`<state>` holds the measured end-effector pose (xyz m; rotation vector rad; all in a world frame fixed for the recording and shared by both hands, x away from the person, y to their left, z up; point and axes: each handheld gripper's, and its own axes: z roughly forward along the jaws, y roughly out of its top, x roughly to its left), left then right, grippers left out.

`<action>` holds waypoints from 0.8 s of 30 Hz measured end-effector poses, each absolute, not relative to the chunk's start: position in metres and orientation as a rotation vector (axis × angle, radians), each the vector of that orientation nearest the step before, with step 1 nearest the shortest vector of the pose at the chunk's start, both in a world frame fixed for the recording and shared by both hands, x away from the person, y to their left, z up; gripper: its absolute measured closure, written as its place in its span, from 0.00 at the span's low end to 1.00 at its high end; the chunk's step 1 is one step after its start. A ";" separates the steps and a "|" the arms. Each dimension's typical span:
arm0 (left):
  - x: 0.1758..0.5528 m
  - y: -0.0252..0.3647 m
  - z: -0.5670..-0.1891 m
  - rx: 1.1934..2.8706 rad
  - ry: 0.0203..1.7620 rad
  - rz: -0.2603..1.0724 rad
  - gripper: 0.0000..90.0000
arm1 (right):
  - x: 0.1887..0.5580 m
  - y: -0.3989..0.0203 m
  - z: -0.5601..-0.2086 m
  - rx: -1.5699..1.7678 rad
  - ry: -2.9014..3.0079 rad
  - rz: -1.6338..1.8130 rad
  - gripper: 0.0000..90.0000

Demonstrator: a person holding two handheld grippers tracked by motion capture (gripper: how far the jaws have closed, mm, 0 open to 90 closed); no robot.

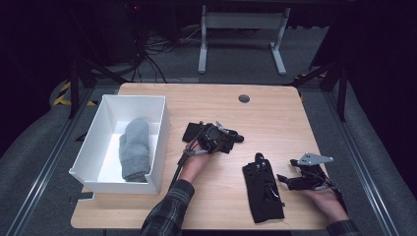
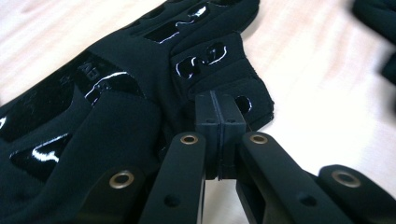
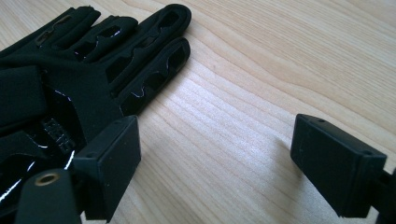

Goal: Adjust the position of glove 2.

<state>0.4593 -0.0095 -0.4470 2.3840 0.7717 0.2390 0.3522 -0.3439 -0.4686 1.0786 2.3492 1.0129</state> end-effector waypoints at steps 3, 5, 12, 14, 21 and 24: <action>0.447 -0.013 -0.448 2.383 0.754 0.225 1.00 | 0.352 -0.344 -0.469 1.078 2.350 1.012 0.18; 0.438 -0.016 -0.448 2.391 0.738 0.226 1.00 | 0.352 -0.344 -0.469 1.078 2.350 1.012 0.18; 0.422 -0.023 -0.448 2.384 0.708 0.200 1.00 | 0.352 -0.344 -0.469 1.077 2.350 1.011 0.18; 0.419 -0.025 -0.449 2.377 0.702 0.193 1.00 | 0.352 -0.344 -0.469 1.078 2.350 1.011 0.18; 0.427 -0.014 -0.436 2.352 0.717 0.216 1.00 | 0.352 -0.344 -0.469 1.076 2.350 1.014 0.18; 0.442 -0.001 -0.427 2.332 0.761 0.260 1.00 | 0.352 -0.344 -0.469 1.077 2.351 1.014 0.18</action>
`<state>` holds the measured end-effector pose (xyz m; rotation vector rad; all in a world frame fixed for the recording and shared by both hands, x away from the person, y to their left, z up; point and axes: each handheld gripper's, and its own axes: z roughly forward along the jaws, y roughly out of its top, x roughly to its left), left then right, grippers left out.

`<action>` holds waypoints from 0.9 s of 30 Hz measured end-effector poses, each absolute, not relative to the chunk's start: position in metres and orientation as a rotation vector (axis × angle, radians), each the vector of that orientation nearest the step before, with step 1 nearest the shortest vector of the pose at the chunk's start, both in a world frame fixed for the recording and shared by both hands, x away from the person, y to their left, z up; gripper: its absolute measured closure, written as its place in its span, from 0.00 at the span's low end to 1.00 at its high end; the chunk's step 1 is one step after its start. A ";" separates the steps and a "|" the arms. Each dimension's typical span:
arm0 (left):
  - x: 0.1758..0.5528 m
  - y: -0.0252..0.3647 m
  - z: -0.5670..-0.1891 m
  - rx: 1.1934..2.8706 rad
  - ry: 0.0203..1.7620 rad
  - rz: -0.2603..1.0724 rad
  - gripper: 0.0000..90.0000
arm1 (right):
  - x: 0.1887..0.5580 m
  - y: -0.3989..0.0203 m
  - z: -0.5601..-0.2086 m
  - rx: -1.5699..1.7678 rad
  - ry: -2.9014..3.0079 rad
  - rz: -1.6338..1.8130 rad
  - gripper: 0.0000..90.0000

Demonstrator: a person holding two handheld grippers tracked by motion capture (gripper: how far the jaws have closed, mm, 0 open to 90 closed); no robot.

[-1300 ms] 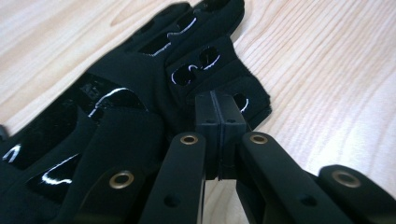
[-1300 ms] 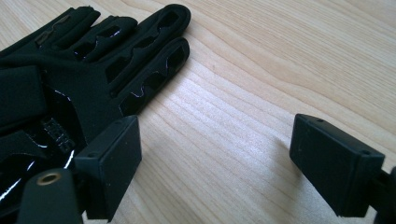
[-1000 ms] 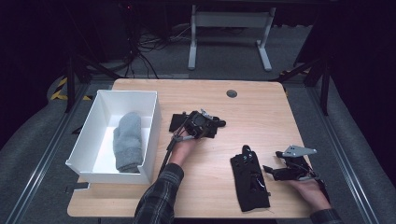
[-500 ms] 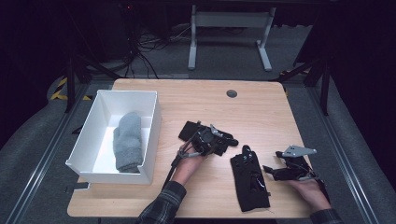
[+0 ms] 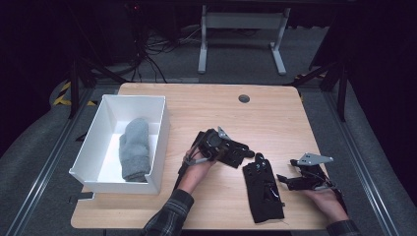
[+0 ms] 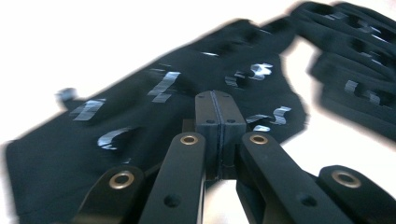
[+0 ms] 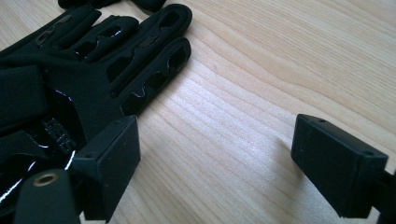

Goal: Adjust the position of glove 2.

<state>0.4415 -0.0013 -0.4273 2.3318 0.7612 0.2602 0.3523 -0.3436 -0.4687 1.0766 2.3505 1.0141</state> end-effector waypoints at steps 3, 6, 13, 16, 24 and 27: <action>0.454 0.006 -0.425 2.327 0.799 0.283 1.00 | 0.352 -0.344 -0.469 1.076 2.351 1.014 0.18; 0.475 0.016 -0.429 2.329 0.862 0.305 1.00 | 0.352 -0.344 -0.469 1.077 2.351 1.014 0.18; 0.489 0.017 -0.446 2.377 0.887 0.259 1.00 | 0.352 -0.344 -0.469 1.077 2.351 1.015 0.18; 0.488 0.018 -0.447 2.375 0.895 0.252 1.00 | 0.352 -0.344 -0.469 1.076 2.351 1.014 0.18; 0.465 0.024 -0.444 2.409 0.941 0.255 1.00 | 0.352 -0.344 -0.469 1.075 2.351 1.014 0.18; 0.455 0.027 -0.444 2.417 0.948 0.244 1.00 | 0.352 -0.344 -0.469 1.076 2.351 1.014 0.18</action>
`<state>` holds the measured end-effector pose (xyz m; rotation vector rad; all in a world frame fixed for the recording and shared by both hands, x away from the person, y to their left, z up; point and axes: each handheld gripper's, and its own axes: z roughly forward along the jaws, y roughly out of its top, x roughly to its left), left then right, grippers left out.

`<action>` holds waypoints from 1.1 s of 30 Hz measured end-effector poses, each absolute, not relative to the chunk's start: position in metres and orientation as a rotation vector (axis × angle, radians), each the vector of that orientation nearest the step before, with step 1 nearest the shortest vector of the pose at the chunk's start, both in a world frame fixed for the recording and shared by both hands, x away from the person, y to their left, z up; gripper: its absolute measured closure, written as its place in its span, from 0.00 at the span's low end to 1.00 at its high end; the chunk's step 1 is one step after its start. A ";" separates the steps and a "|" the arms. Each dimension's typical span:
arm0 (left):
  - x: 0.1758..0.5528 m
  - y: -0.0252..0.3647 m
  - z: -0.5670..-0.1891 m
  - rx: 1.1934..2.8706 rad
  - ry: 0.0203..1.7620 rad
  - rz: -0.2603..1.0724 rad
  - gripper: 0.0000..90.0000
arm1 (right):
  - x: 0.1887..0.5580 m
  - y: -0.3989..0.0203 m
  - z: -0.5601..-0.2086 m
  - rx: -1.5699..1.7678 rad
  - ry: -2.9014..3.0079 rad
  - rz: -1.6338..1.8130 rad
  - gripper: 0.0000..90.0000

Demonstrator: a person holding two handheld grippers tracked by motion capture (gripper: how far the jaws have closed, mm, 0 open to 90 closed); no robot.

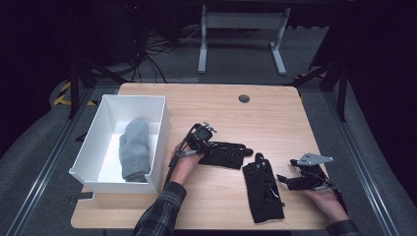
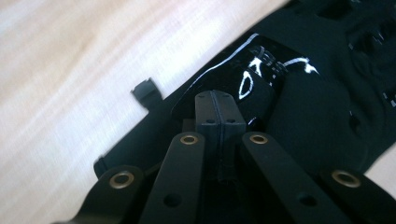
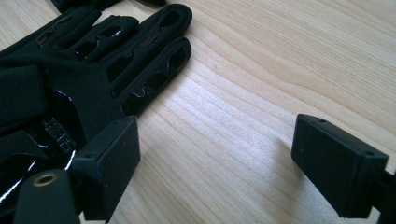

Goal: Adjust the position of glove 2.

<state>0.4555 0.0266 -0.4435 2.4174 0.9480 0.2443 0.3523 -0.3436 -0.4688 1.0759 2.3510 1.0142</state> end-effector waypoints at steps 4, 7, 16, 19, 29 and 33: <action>0.434 0.032 -0.443 2.431 0.950 0.224 1.00 | 0.352 -0.344 -0.469 1.076 2.351 1.014 0.18; 0.419 0.036 -0.444 2.429 0.935 0.199 1.00 | 0.352 -0.344 -0.469 1.077 2.351 1.014 0.18; 0.379 0.047 -0.448 2.401 0.828 0.086 1.00 | 0.352 -0.343 -0.469 1.072 2.354 1.009 0.17; 0.368 0.048 -0.450 2.392 0.793 0.067 1.00 | 0.352 -0.343 -0.469 1.068 2.358 1.010 0.17; 0.344 0.032 -0.453 2.390 0.684 0.001 1.00 | 0.352 -0.342 -0.469 1.067 2.356 1.008 0.17; 0.338 0.023 -0.453 2.391 0.642 -0.026 1.00 | 0.352 -0.342 -0.469 1.066 2.354 1.009 0.17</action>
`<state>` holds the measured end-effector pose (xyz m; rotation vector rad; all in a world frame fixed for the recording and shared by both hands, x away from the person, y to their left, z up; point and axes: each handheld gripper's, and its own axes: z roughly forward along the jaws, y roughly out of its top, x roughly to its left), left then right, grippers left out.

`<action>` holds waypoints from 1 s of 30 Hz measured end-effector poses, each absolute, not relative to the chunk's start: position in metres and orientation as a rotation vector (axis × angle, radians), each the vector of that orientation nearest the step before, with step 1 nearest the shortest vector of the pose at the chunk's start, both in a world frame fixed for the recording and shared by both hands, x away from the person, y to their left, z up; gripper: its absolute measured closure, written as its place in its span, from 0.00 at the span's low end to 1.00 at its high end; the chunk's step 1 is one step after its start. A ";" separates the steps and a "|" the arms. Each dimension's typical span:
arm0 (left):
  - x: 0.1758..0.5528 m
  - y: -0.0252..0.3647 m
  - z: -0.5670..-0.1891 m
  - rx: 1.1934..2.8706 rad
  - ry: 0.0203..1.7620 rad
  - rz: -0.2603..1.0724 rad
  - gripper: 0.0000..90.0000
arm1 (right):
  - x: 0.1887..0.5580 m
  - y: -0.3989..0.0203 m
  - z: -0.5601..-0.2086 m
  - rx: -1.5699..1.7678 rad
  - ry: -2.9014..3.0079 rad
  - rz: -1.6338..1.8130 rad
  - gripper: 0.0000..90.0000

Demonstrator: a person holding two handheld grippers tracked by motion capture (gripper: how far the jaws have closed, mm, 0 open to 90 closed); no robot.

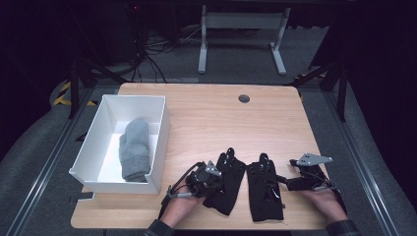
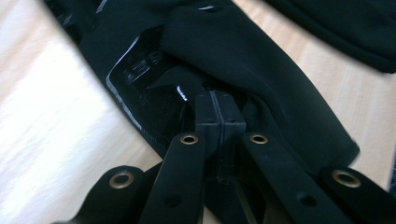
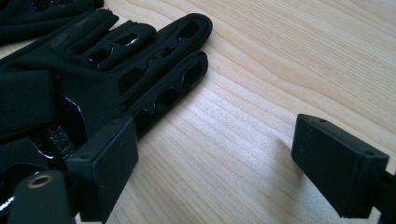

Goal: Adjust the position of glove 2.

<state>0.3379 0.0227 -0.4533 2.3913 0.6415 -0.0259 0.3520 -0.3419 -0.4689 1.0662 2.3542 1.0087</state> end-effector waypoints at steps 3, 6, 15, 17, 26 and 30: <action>0.336 0.018 -0.454 2.385 0.620 -0.040 1.00 | 0.352 -0.342 -0.469 1.066 2.354 1.007 0.17; 0.338 0.021 -0.452 2.367 0.629 -0.039 0.98 | 0.352 -0.342 -0.469 1.066 2.356 1.008 0.17; 0.358 0.042 -0.443 2.270 0.748 0.076 0.77 | 0.352 -0.341 -0.469 1.064 2.357 1.007 0.17; 0.369 0.043 -0.444 2.253 0.783 0.093 0.71 | 0.352 -0.341 -0.469 1.065 2.357 1.007 0.17; 0.374 0.032 -0.457 2.285 0.825 0.084 0.72 | 0.352 -0.341 -0.469 1.065 2.358 1.007 0.17; 0.372 0.029 -0.459 2.275 0.838 0.056 0.85 | 0.352 -0.341 -0.469 1.065 2.357 1.007 0.17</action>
